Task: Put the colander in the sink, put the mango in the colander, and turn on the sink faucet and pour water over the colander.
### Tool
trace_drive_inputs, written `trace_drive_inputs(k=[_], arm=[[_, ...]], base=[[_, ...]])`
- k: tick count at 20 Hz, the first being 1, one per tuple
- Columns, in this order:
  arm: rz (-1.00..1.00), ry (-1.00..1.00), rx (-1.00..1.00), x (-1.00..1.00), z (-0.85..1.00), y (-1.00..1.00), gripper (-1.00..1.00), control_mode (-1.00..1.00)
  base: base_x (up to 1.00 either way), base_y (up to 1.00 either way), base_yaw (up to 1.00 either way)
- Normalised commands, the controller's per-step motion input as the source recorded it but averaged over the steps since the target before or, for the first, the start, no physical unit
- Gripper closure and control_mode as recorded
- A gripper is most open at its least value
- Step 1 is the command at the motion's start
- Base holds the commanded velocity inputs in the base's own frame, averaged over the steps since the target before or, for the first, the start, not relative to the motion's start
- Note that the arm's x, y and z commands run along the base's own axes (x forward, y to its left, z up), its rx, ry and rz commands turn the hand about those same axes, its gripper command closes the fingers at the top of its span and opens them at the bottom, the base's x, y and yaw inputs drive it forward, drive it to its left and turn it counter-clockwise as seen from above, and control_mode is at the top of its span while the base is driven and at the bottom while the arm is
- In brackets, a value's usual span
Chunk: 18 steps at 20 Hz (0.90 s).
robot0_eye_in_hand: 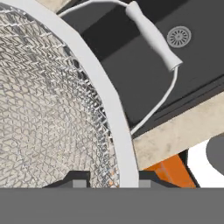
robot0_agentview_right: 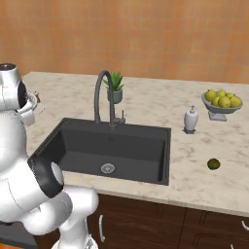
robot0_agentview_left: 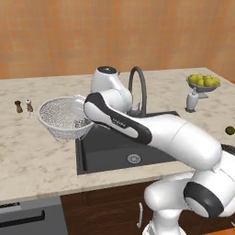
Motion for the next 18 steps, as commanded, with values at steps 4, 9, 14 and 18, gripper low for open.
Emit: trace_drive_inputs(k=[4, 9, 14, 18], arm=[[0.00, 0.12, 0.05, -0.96, -0.04, -1.00, 1.00, -1.00], [0.00, 0.23, 0.01, -0.73, -0.10, -1.00, 1.00, -1.00], [0.01, 0.23, 0.00, -0.32, -0.08, -1.00, 1.00, -1.00], [0.01, 0.15, 0.00, -0.02, -0.21, -1.00, 1.00, -1.00]], base=[[0.00, 0.00, 0.00], [0.00, 0.00, 0.00], [0.00, 0.00, 0.00], [0.00, 0.00, 0.00]])
